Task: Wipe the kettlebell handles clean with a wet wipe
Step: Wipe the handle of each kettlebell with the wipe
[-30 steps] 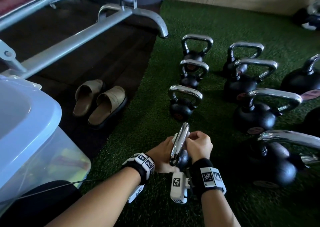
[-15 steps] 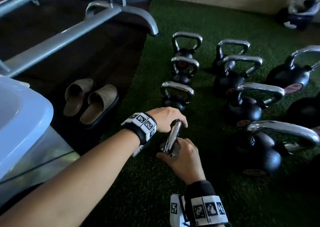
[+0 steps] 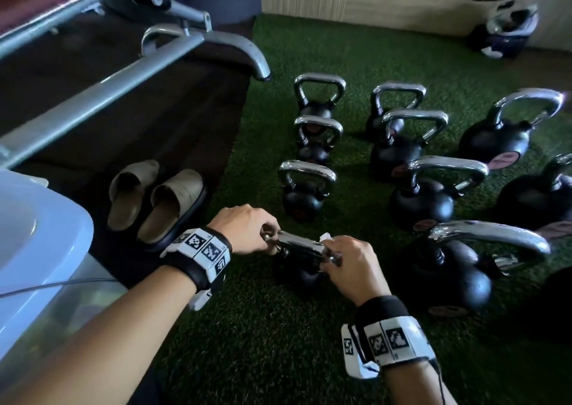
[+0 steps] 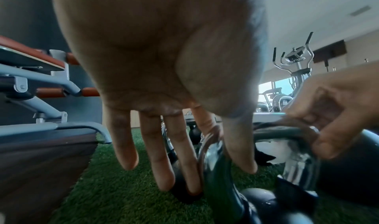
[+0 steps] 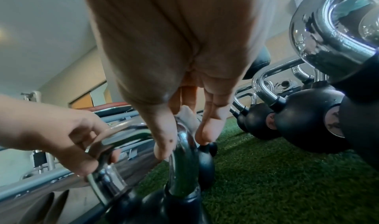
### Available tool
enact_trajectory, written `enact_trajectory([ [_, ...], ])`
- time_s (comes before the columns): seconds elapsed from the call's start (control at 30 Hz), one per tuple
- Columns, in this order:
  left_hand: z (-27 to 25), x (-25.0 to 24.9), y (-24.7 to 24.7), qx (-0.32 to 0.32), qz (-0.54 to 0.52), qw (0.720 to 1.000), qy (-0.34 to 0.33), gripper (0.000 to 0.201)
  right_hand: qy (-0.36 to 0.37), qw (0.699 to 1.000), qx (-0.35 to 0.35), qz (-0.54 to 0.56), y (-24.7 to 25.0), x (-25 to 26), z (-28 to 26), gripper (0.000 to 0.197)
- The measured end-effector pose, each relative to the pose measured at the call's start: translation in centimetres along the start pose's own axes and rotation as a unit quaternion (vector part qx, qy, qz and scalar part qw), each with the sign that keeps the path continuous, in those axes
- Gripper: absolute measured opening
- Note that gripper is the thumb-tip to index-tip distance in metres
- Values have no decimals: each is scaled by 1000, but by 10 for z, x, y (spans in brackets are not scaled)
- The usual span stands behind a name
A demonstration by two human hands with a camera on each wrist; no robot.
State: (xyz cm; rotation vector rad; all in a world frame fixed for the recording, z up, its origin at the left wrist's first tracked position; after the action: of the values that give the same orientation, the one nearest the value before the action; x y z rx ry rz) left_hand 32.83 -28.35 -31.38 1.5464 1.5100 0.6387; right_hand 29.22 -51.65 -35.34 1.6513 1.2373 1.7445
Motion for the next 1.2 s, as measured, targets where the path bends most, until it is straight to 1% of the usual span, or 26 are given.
enact_trajectory([
  [0.07, 1, -3, -3, -16, -5, 1000, 6, 31, 0, 1000, -9, 4, 2, -7, 9, 21],
  [0.13, 1, -6, -4, -28, -14, 999, 8, 30, 0, 1000, -10, 14, 1, -13, 11, 24],
  [0.2, 1, -6, -3, -21, -29, 999, 6, 30, 1, 1000, 4, 11, 1, -14, 10, 27],
  [0.23, 0, -4, -2, -6, -38, 999, 4, 30, -2, 1000, 23, 0, 4, -13, 10, 28],
  [0.3, 1, 4, 0, 45, -53, 998, -5, 35, -17, 997, 79, -15, 16, -12, 12, 31],
  [0.37, 9, 15, 4, 101, -72, 992, -8, 52, -27, 991, 126, -16, 36, -10, 18, 37],
  [0.4, 15, 21, 6, 115, -98, 989, -5, 59, -24, 990, 137, -20, 47, -9, 23, 37],
  [0.43, 23, 26, 10, 114, -129, 985, 1, 61, -17, 990, 140, -27, 58, -7, 29, 35],
  [0.5, 45, 33, 19, 77, -182, 980, 16, 57, -6, 991, 131, -39, 78, 0, 48, 27],
  [0.57, 71, 38, 24, 48, -229, 972, 37, 59, -9, 991, 132, -36, 94, 7, 71, 22],
  [0.63, 103, 43, 26, 37, -295, 952, 65, 71, -6, 989, 143, -47, 108, 13, 95, 19],
  [0.7, 135, 49, 21, 34, -377, 921, 86, 87, 2, 986, 155, -66, 121, 19, 121, 19],
  [0.77, 163, 52, 13, 49, -428, 900, 69, 100, 7, 985, 157, -75, 135, 20, 149, 29],
  [0.83, 185, 54, 2, 57, -442, 894, 38, 108, -4, 986, 151, -75, 146, 21, 179, 38],
  [0.9, 199, 56, -9, 56, -444, 894, 14, 112, -9, 987, 153, -46, 148, 21, 201, 36],
  [0.93, 205, 56, -15, 56, -431, 901, 8, 111, -5, 988, 152, -32, 147, 22, 207, 32],
  [1.0, 213, 53, -29, 50, -409, 911, -10, 103, 0, 992, 127, -7, 141, 23, 206, 27],
  [1.07, 217, 54, -41, 27, -422, 906, -35, 89, 3, 996, 81, 25, 130, 23, 196, 26],
  [1.13, 219, 55, -47, 9, -446, 894, -44, 77, 5, 999, 37, 25, 118, 22, 182, 26],
  [1.2, 218, 56, -46, 0, -454, 890, -46, 77, 19, 1000, -2, 6, 107, 18, 173, 29],
])
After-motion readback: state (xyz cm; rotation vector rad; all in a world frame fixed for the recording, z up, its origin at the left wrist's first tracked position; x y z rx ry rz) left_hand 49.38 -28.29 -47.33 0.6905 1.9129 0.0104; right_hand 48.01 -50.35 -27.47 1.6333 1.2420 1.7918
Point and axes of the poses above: each hand's wrist, its own z-axis towards the middle knuckle, its own y-axis out of the back of the hand, x = y × z, the point moved 2 cm from there along z, towards the middle knuckle, and after that the axes turned 11 degrees about x, right-handed, at the moved point
